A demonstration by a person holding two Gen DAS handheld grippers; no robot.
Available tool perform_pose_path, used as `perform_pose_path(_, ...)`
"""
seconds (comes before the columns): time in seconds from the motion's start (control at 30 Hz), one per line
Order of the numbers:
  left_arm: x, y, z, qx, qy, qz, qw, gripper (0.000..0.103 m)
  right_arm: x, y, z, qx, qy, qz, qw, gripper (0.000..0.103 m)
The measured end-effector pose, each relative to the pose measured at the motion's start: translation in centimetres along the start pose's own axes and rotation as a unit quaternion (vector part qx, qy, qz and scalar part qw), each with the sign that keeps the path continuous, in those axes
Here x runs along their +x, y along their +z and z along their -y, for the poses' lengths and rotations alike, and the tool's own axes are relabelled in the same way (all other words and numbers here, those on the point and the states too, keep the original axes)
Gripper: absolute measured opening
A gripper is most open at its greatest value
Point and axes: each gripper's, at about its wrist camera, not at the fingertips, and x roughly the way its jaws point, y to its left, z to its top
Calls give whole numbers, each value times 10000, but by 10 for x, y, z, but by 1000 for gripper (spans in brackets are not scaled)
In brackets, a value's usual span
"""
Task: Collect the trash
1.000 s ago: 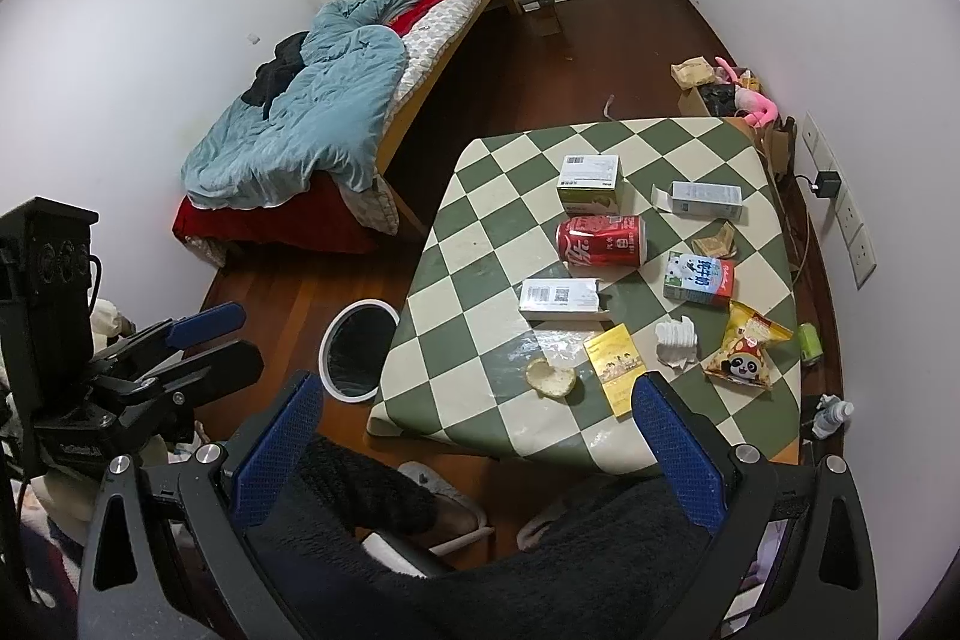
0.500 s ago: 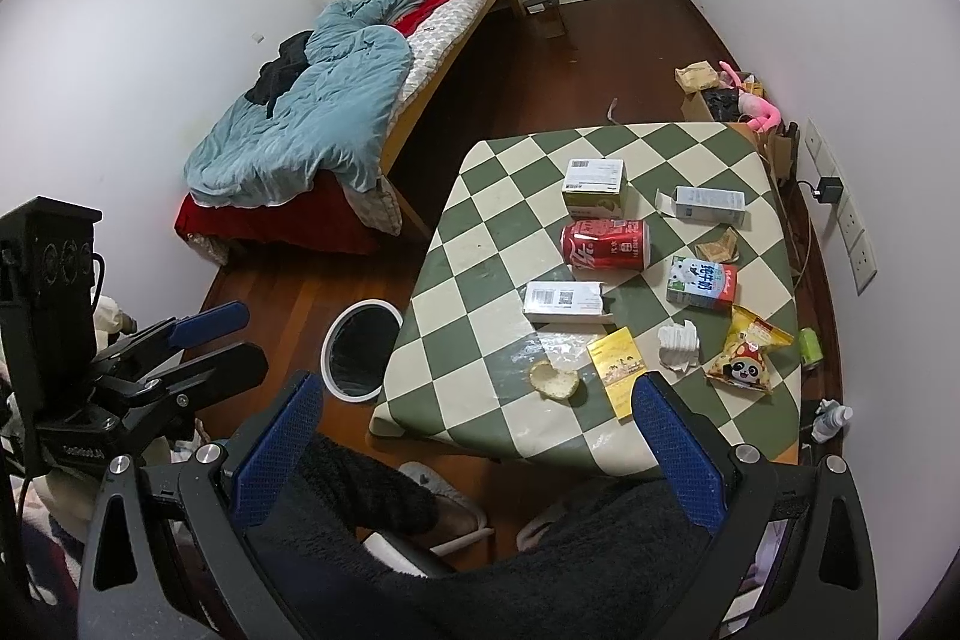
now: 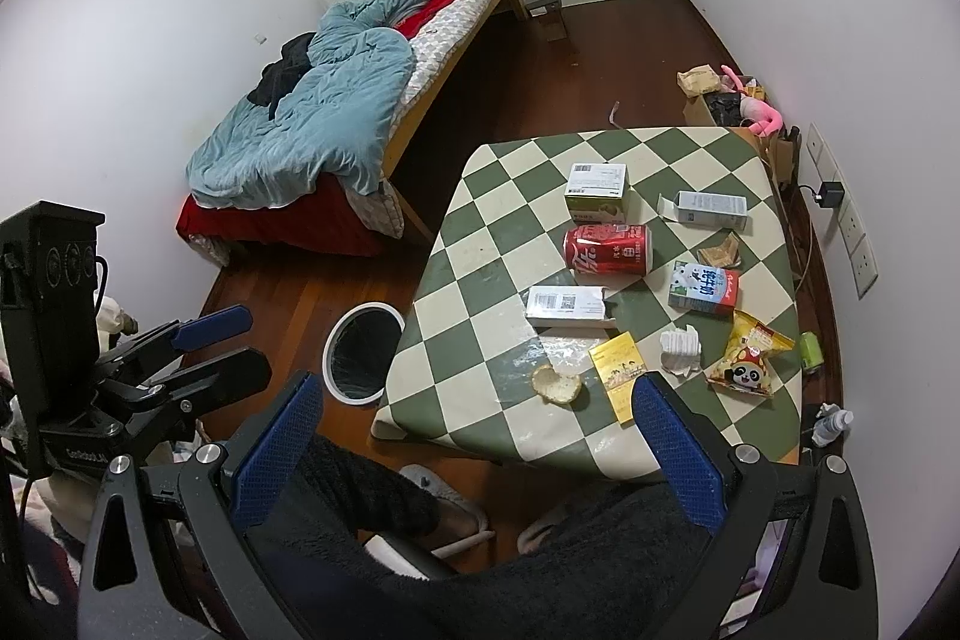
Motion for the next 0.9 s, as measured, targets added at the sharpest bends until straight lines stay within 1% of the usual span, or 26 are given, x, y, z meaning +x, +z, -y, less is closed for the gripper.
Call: perform_pose_path(0.9,0,4,5,10,-28,30,10000,103,0,0,-2,-6,-15,15,10000,103)
